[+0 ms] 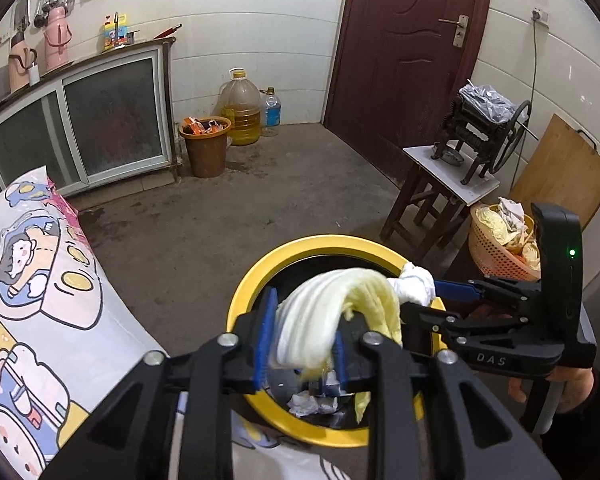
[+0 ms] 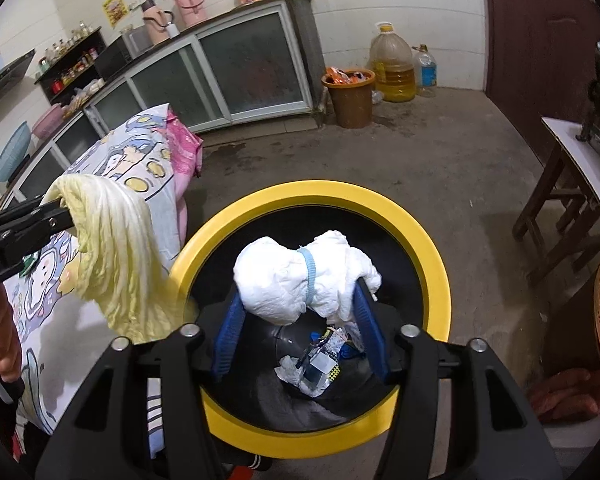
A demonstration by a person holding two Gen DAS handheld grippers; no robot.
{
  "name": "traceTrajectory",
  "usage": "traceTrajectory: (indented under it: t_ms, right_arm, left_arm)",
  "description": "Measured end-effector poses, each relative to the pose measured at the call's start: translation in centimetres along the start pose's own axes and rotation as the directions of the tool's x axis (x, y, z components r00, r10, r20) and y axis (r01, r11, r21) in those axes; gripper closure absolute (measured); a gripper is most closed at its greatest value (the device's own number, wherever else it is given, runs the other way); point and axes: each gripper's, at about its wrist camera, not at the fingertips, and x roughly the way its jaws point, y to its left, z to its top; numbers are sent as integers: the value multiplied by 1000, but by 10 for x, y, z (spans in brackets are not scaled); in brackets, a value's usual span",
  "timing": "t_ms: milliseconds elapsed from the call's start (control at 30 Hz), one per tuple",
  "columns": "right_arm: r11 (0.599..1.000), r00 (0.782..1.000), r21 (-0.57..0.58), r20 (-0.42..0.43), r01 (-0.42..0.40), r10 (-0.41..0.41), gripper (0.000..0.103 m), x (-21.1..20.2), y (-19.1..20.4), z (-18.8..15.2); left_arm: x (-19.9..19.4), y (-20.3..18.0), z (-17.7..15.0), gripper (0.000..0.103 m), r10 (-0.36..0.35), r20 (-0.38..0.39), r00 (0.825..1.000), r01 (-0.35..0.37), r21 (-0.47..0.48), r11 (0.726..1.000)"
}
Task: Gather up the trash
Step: 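Open the left tool over the bin while the right tool opens to drop the tissue, then move both open tools back over the table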
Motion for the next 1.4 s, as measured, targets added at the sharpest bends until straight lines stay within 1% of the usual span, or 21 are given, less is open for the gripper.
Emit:
traceTrajectory:
  t_ms: [33,67,100,200,333,400,467,567,633,700,767,833,867,900,1000,1033,1067,1100,1233,1267,1400]
  right_arm:
    - [1000,1000,14,2,5,-5,43,0,-4,1]
    - [1000,1000,21,6,12,-12,41,-1,-6,2]
    - [999,1000,27,12,23,-24,41,-2,-9,2]
    - [998,999,48,19,30,-31,35,-5,-16,4]
    - [997,999,64,26,32,-34,36,-9,-18,3]
    - [998,999,64,24,26,-28,36,-10,-18,4]
    - [998,999,64,27,30,-32,36,-12,-17,4]
    - [997,999,64,34,34,-36,36,-17,-15,5]
    - [997,999,63,37,37,-40,36,-22,-16,4]
    - [997,998,64,40,40,-42,36,-28,-18,3]
    - [997,998,66,47,48,-51,36,-34,-19,1]
    - [997,998,68,51,45,-49,36,-40,-21,-1]
    - [997,997,65,54,49,-52,36,-43,-21,-2]
    - [997,997,64,56,52,-56,36,-45,-21,-2]
    - [996,997,72,58,55,-60,36,-50,-24,-4]
    - [996,996,72,58,58,-62,36,-52,-25,-5]
    - [995,996,73,61,64,-69,36,-54,-27,-5]
    - [995,995,75,63,66,-71,36,-55,-28,-6]
    - [994,995,84,71,71,-77,36,-62,-32,-7]
    - [994,994,87,72,72,-78,36,-63,-32,-7]
    - [994,994,79,75,77,-83,36,-66,-30,-7]
  left_arm:
    - [0,1,0,68,-3,0,1000,3,-8,1000]
    - [0,2,-1,59,-4,4,1000,4,-17,1000]
    - [-2,4,-1,56,1,12,1000,0,-21,1000]
    - [-3,8,-4,53,-3,7,1000,3,-31,1000]
    - [-6,15,-8,53,0,3,1000,0,-45,999]
    - [-5,15,-9,52,-11,-11,1000,10,-32,999]
    - [-3,11,-8,37,6,-32,999,-7,-14,1000]
    - [2,3,-3,33,10,-56,998,-10,4,1000]
    - [7,-3,2,29,31,-88,996,-29,26,999]
    - [16,-6,8,27,31,-145,989,-28,27,999]
    - [25,-8,18,27,16,-206,978,-12,21,1000]
    - [33,-9,24,27,5,-269,963,-2,10,1000]
    - [35,-8,27,27,-2,-283,959,0,-5,1000]
    - [39,-7,29,27,-23,-307,951,15,-28,999]
    - [49,-2,30,23,-100,-387,916,67,-98,993]
    - [52,0,30,21,-115,-403,908,67,-130,989]
    - [54,1,29,17,-117,-413,903,61,-146,987]
    - [56,2,29,16,-120,-422,898,59,-156,986]
    - [56,11,30,12,-230,-407,884,124,-270,955]
    - [55,12,30,11,-234,-405,884,124,-280,952]
    - [46,20,27,11,-227,-365,903,117,-300,947]
